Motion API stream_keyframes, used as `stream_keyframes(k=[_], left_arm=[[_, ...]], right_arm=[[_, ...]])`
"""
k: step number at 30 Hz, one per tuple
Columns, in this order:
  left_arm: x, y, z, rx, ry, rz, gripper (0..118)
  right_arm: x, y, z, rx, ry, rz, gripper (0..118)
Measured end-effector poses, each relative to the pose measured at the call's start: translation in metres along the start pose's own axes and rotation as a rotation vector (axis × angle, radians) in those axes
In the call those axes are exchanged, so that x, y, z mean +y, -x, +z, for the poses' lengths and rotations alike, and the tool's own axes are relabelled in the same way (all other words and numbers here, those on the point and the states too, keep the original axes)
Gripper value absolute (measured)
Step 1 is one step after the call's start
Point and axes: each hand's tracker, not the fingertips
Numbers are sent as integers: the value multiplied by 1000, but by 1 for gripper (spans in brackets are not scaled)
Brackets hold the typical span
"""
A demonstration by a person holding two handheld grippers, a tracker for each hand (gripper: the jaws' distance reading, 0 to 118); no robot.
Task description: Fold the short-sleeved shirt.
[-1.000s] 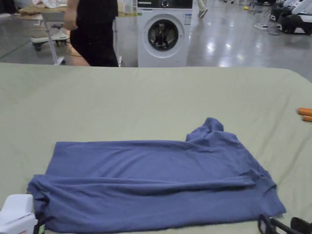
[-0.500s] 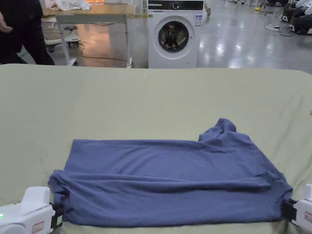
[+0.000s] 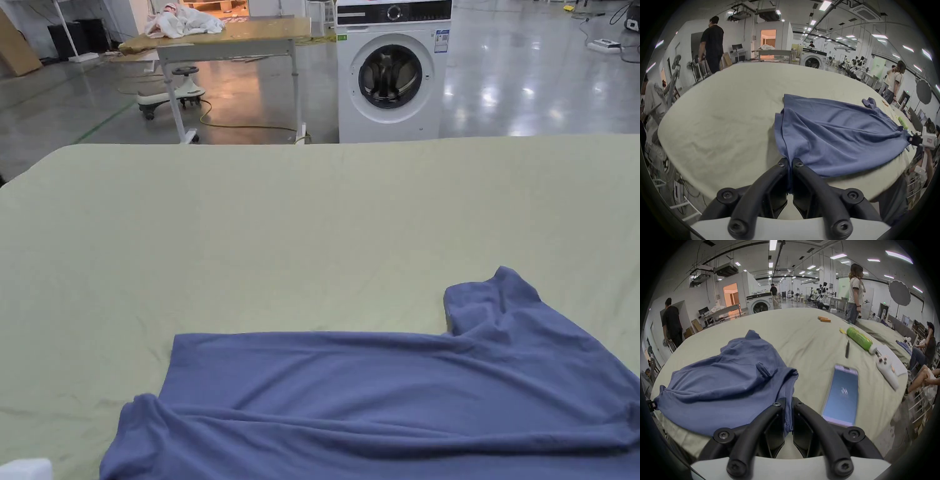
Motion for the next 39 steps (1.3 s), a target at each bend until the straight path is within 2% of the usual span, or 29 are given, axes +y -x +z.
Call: stream_keyframes(k=[5, 9, 10, 11, 13, 14, 17, 19, 25, 27, 28, 29, 30, 31, 32, 33, 34, 39], left_arm=[[-29, 1, 17, 15, 20, 8, 0], [-36, -3, 16, 8, 17, 8, 0], [-37, -5, 16, 9, 11, 5, 6], [-37, -8, 18, 21, -30, -17, 24], [-36, -16, 29, 65, -94, -88, 63], [-35, -22, 39, 74, -191, -132, 74], [-28, -41, 69, 72, -375, -190, 74], [-21, -56, 87, 81, -459, -185, 74], [-13, -97, 114, 58, -581, -145, 74], [-15, -105, 116, 24, -594, -127, 69], [-17, -108, 117, 1, -599, -128, 63], [-20, -110, 116, -49, -615, -146, 45], [-23, -109, 114, -77, -608, -160, 29], [-22, -110, 113, -68, -588, -159, 17], [-22, -113, 111, -52, -563, -154, 5], [-22, -114, 109, -41, -556, -149, 2], [-23, -114, 108, -39, -555, -141, 1], [-23, -108, 110, -75, -525, -86, 0]], right_arm=[[-32, -1, 28, -18, 31, 5, 4], [-43, -2, 24, -13, 28, 31, 4], [-43, -1, 23, -13, 23, 31, 6], [-43, 0, 24, -20, 19, 30, 21], [-41, 2, 28, -34, -3, 23, 62], [-38, 1, 34, -15, -31, -12, 67], [-29, 0, 53, 158, -104, -143, 67], [-22, 8, 68, 225, -168, -143, 67], [-7, 45, 102, 317, -343, -16, 67], [-6, 55, 107, 351, -363, 20, 61], [-7, 58, 108, 368, -365, 37, 51], [-8, 62, 108, 388, -365, 57, 28], [-9, 66, 108, 398, -360, 77, 10], [-12, 70, 107, 390, -363, 92, 3], [-17, 70, 103, 366, -357, 118, 0], [-19, 73, 102, 352, -346, 143, 0], [-21, 74, 101, 365, -323, 168, 0], [-31, 78, 94, 369, -298, 186, 0]])
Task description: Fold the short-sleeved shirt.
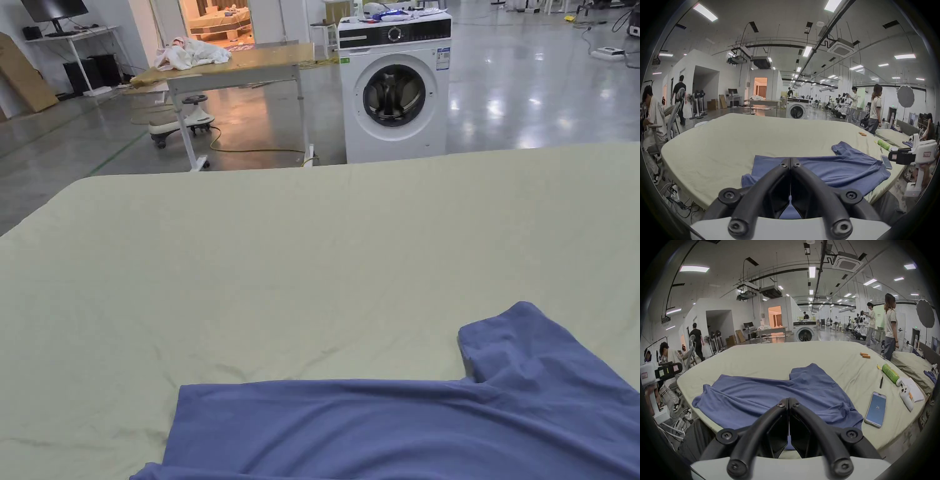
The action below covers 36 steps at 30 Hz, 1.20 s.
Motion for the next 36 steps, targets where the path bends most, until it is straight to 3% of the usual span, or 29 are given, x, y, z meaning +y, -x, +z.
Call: stream_keyframes(k=[4, 7, 9, 11, 12, 17, 19, 20, 22, 26, 27, 29, 32, 33, 34, 35, 36], left_arm=[[6, 7, -21, 30, 80, -36, 0], [13, 29, -63, 11, 146, 19, 0], [19, 48, -105, 3, 231, 69, 18], [27, 66, -160, -16, 428, 65, 59], [25, 75, -188, -35, 472, 71, 64], [16, 107, -299, 108, 612, 37, 63], [10, 113, -328, 103, 649, 72, 60], [6, 116, -339, 106, 679, 93, 56], [-6, 121, -360, 144, 764, 152, 34], [-13, 109, -372, 141, 778, 39, 30], [-12, 104, -368, 139, 788, 20, 24], [-12, 101, -370, 107, 803, 62, 1], [-19, 93, -376, 135, 831, -26, 1], [-18, 93, -379, 132, 841, -28, 1], [-17, 94, -380, 129, 849, -33, 1], [-16, 94, -380, 124, 857, -32, 1], [-16, 95, -381, 120, 865, -34, 1]], right_arm=[[1, -2, -2, 2, -3, -4, 0], [1, -7, -6, 12, -4, -29, 0], [2, -9, -8, 19, 0, -50, 0], [0, -11, -8, 11, 7, -53, 0], [-3, -13, -7, 5, 8, -54, 0], [-15, -28, 2, -40, 44, -105, 0], [-19, -36, 8, -66, 62, -123, 0], [-21, -40, 11, -82, 71, -127, 0], [-24, -47, 16, -123, 96, -136, 0], [-33, -61, 18, -164, 142, -176, 0], [-35, -64, 16, -169, 152, -190, 0], [-32, -70, 9, -162, 163, -207, 0], [-9, -81, -14, -144, 145, -180, 0], [4, -86, -24, -143, 124, -166, 4], [18, -93, -37, -144, 117, -169, 18], [35, -104, -53, -132, 125, -178, 50], [51, -115, -73, -108, 161, -198, 69]])
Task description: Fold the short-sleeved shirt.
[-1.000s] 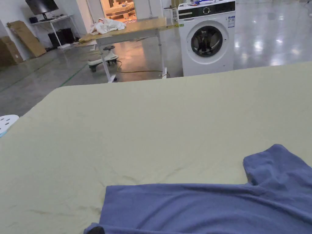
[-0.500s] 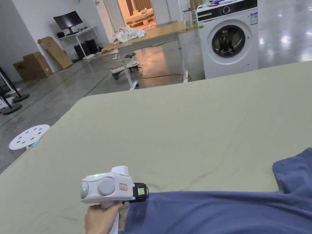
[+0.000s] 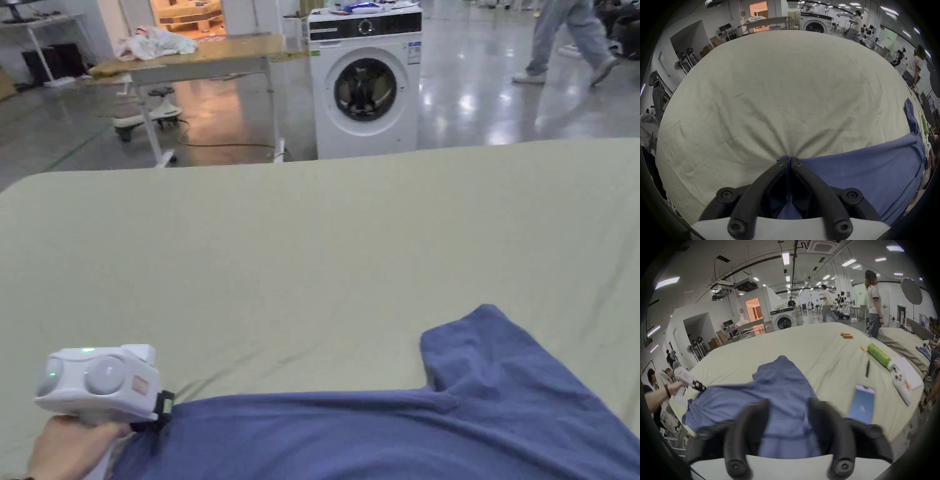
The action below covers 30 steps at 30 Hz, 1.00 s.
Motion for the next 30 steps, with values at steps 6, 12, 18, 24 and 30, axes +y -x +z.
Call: stream_keyframes(k=[6, 12, 18, 24, 30], left_arm=[[-4, -3, 5, -4, -3, 10, 1], [-4, -10, 14, -4, 20, -1, 1], [-8, -18, 15, 32, -4, -44, 1], [-22, -2, 64, -25, -154, -69, 0], [-97, 31, 150, -164, -256, -49, 0]], right_arm=[[66, -37, -150, -117, 320, 80, 74], [52, -50, -234, -201, 531, 106, 59], [55, -30, -218, -193, 480, 243, 1], [62, -35, -170, -149, 332, 210, 1], [41, -28, -57, -45, 186, 144, 1]])
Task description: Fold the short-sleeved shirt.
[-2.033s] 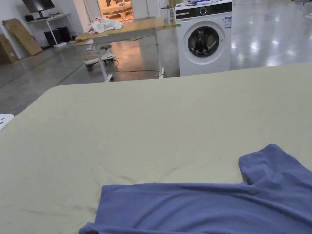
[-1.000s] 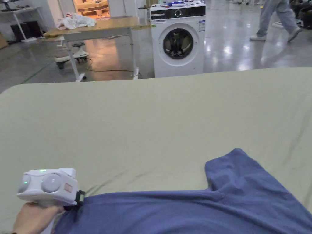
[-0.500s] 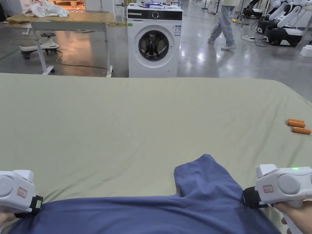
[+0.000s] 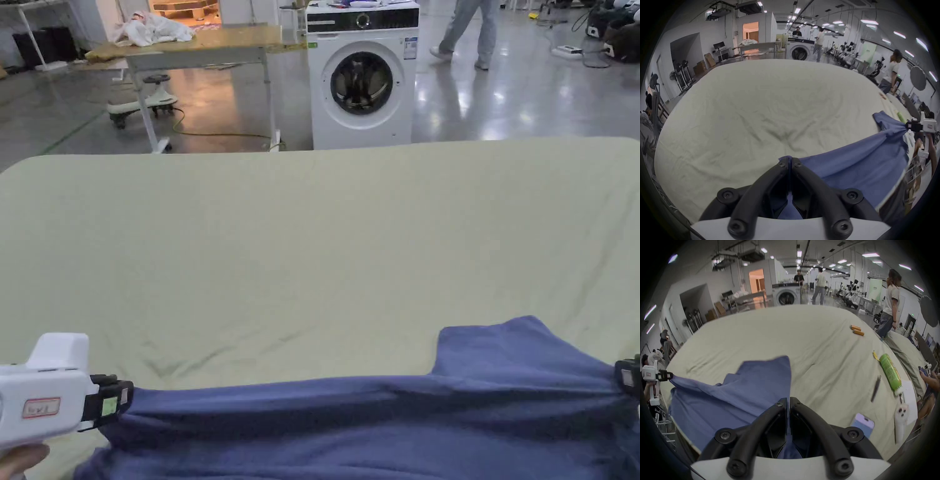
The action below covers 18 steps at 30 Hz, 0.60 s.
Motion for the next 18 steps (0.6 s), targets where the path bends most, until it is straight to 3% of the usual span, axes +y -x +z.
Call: stream_keyframes(k=[4, 6, 12, 13, 15, 17, 18], left_arm=[[-58, 2, 55, -1, -35, 1, 0], [-84, 4, 69, -16, -54, 69, 0], [-127, 1, 67, 9, -39, 57, 1], [-131, 1, 59, 9, -28, 57, 6], [-139, 1, 51, 20, -21, 53, 39], [-150, 4, 45, 64, -9, -12, 77], [-153, 2, 46, 100, -30, -32, 78]], right_arm=[[-56, 7, 57, 4, -5, -15, 1], [-86, 11, 76, -6, -5, -33, 1], [-130, 21, 85, -22, 28, -83, 1], [-133, 23, 82, -27, 37, -79, 1], [-139, 24, 75, -38, 36, -80, 13], [-143, 28, 73, -47, 41, -69, 55], [-144, 32, 73, -69, 37, -58, 60]])
